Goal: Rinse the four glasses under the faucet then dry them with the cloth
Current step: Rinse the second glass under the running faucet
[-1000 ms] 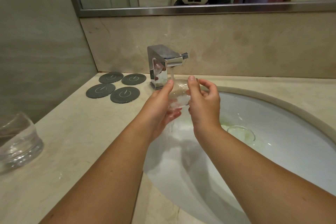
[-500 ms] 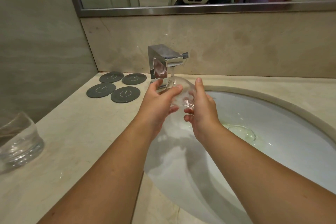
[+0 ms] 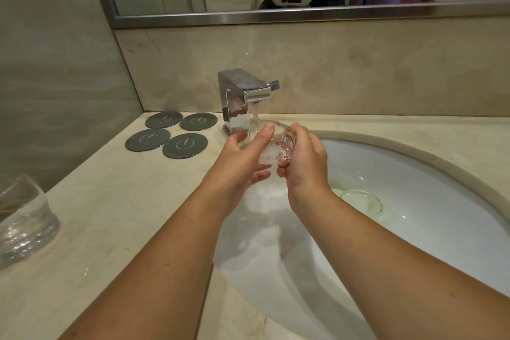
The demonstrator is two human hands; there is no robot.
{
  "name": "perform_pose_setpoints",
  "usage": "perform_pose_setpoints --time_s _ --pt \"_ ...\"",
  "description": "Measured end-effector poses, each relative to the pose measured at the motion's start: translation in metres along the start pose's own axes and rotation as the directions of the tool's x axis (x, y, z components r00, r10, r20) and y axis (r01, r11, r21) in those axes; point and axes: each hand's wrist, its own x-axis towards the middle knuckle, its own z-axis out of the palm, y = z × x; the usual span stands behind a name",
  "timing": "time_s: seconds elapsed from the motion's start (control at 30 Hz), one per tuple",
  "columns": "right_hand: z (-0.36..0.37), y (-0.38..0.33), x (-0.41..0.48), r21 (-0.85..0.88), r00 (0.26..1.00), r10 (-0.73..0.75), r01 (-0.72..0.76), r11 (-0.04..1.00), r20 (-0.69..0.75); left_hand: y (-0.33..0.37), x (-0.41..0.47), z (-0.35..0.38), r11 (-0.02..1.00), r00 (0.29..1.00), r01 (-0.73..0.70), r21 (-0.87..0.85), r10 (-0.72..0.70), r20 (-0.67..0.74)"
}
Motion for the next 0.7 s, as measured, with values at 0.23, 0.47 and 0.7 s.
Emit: perform_pose_setpoints --time_s 0.23,0.47,0.7 --pt "0.000 0.006 0.005 -0.071 0.995 0.079 -0.074 0.995 0.062 0.001 0.001 0.000 0.996 0.997 -0.067 -0.061 0.065 -0.031" --pt "-0.001 0.002 0.005 0.056 0.995 0.099 -0.101 0.993 0.027 0.004 -0.004 0.000 0.994 0.996 -0.090 -0.057 0.091 0.022" --pt "-0.001 -0.003 -0.001 0.022 1.000 0.027 -0.027 0.999 -0.006 0.000 -0.002 -0.001 0.990 0.997 -0.071 0.119 0.071 0.009"
